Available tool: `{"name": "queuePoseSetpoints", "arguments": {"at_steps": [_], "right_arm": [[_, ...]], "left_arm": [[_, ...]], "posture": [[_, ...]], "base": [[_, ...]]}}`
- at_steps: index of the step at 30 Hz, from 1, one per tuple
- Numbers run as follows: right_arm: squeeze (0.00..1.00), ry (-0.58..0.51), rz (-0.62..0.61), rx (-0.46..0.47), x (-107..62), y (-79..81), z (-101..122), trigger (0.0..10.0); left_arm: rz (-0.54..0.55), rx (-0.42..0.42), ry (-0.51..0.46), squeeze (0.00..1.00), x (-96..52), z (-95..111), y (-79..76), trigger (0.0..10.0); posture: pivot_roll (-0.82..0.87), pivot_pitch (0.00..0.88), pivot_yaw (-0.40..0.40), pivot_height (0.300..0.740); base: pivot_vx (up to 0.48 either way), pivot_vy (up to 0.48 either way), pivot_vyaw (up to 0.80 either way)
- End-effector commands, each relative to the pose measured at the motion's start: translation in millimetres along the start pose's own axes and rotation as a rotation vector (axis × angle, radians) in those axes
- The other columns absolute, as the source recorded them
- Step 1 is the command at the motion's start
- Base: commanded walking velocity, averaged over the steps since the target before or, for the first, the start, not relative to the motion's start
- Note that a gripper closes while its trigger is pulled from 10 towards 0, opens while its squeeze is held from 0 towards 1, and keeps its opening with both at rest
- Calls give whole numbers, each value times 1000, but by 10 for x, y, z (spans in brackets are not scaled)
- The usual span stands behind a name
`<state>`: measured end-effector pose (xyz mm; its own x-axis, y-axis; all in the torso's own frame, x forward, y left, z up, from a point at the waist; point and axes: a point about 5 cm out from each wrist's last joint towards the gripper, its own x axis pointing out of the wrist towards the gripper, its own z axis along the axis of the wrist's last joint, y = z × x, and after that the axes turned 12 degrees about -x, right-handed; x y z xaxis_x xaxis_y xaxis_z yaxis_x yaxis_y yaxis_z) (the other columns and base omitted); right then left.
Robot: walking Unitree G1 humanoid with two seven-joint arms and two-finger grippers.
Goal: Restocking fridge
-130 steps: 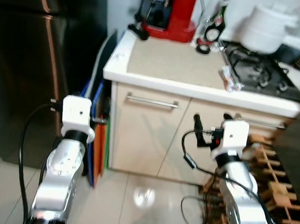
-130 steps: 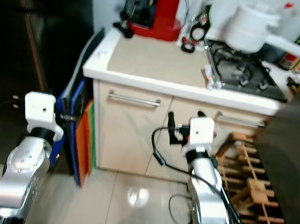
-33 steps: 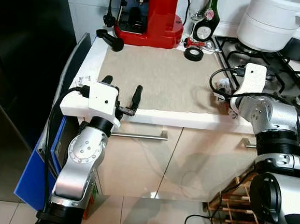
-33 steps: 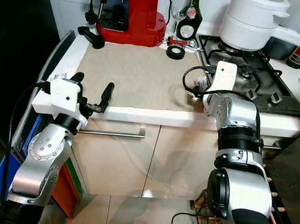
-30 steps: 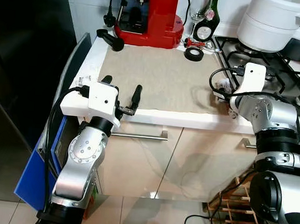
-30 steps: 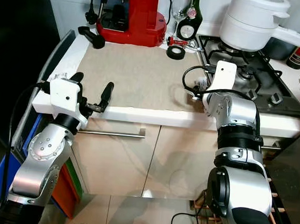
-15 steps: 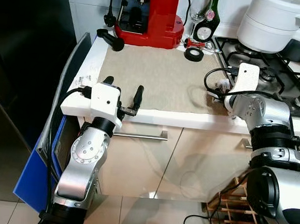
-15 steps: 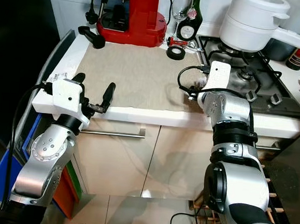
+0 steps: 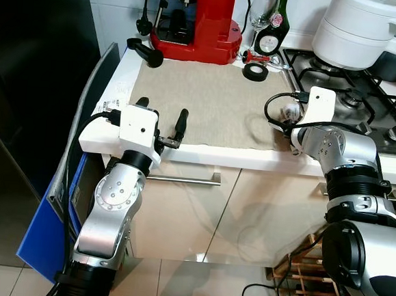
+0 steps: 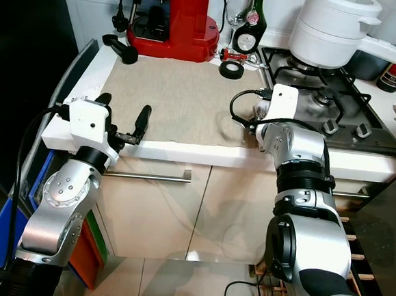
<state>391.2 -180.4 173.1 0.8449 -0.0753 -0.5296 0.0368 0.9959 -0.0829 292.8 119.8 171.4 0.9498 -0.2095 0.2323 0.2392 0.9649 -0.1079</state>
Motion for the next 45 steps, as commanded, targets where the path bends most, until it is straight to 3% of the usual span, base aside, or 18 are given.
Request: {"name": "queuePoseSetpoints", "arguments": {"at_steps": [1,5,6,13,15,16,17,19,21,24,25,26,32,33,37,45], "right_arm": [[0,15,8,10,8,19,-36,0],[0,-54,-22,-19,-13,13,38,0],[0,-155,-81,-64,-41,-28,141,0],[0,-337,-145,-112,-138,-24,318,0],[0,-476,-162,-89,-224,-31,421,0],[0,-662,-223,-109,-388,-52,587,0],[0,-662,-223,-109,-388,-52,587,0],[0,-812,-265,-170,-539,-36,717,0],[0,-865,-264,-194,-605,12,759,0],[0,-856,-255,-205,-600,70,727,0],[0,-844,-257,-201,-588,81,701,3137],[0,-794,-254,-198,-535,84,646,10000],[0,-590,-302,-118,-322,-56,433,10000],[1000,-570,-300,-93,-306,-79,422,10000],[1000,-448,-287,8,-225,-141,344,10000],[1000,-521,-282,-52,-299,-94,514,10000]], "left_arm": [[2,5,2,0,19,2,5,10000],[4,6,5,0,16,-7,9,10000],[5,7,6,0,16,-10,10,10000],[6,6,6,0,21,-13,11,10000],[5,7,8,0,24,-16,9,10000],[5,8,9,0,25,-18,11,10000],[5,8,9,0,25,-18,11,10000],[5,9,9,0,26,-20,14,10000],[6,10,10,0,28,-21,17,10000],[6,11,10,0,33,-23,13,10000],[5,11,11,0,35,-24,10,10000],[5,11,10,0,36,-24,9,10000],[7,12,11,0,35,-28,9,10000],[6,13,12,0,33,-29,8,10000],[2,19,11,0,33,-22,11,10000],[3,19,11,0,27,-26,10,10000]], "posture": [[-25,0,-52,732],[-26,0,-52,732],[-26,0,-52,732],[-26,0,-50,732],[-26,0,-49,732],[-25,0,-48,732],[-25,0,-48,732],[-25,0,-47,732],[-27,0,-46,732],[-29,0,-46,732],[-30,0,-46,732],[-28,0,-47,732],[-25,0,-45,732],[-25,0,-45,732],[-24,0,-46,732],[-21,0,-51,732]], "base": [[0,0,0],[0,0,0],[0,0,0],[0,0,0],[0,0,0],[0,0,0],[0,0,0],[0,0,0],[0,0,0],[0,0,0],[0,0,0],[0,0,0],[0,0,0],[0,0,0],[0,0,0],[0,0,0]]}}
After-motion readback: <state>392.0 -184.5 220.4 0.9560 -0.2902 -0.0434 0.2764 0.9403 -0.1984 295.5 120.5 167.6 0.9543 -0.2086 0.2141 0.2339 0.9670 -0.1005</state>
